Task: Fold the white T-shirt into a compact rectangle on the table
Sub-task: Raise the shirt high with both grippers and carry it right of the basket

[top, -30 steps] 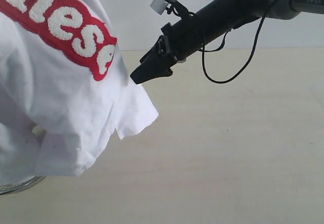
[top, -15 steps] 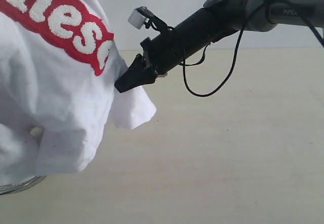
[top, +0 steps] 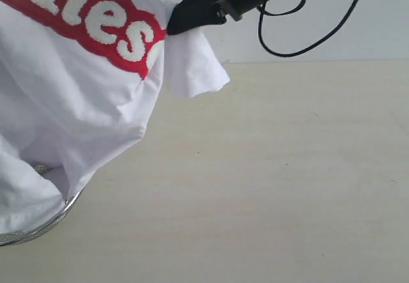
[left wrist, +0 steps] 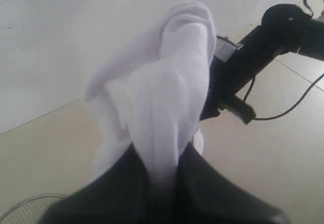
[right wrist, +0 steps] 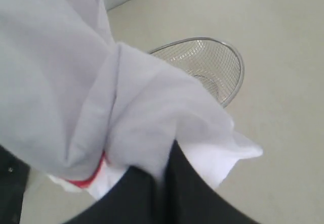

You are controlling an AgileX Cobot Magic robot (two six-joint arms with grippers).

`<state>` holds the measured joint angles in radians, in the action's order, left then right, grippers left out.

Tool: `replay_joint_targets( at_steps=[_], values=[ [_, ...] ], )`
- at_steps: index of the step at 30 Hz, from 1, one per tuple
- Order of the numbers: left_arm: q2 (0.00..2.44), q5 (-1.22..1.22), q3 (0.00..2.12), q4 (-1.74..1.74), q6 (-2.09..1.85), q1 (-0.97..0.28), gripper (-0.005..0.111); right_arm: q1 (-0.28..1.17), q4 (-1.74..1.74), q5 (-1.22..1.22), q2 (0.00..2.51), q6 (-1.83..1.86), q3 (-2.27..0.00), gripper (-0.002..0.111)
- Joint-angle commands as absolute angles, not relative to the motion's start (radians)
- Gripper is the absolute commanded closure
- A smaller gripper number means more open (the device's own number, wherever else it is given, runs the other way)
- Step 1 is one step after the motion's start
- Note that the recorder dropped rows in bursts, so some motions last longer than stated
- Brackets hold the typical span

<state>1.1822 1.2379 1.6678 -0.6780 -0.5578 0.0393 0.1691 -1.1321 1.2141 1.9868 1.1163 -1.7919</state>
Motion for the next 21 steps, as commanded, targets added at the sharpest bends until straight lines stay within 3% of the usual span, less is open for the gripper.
replay_joint_targets(
  at_steps=[1, 21],
  values=[
    [1.226, 1.199, 1.677, -0.727, -0.599, 0.036, 0.102, 0.114, -1.143, 1.221, 1.908, 1.056, -1.792, 0.109],
    [1.369, 1.193, 2.023, -0.861, -0.646, 0.036, 0.102, -0.057, -1.112, 1.221, 1.625, 0.944, -1.792, 0.109]
  ],
)
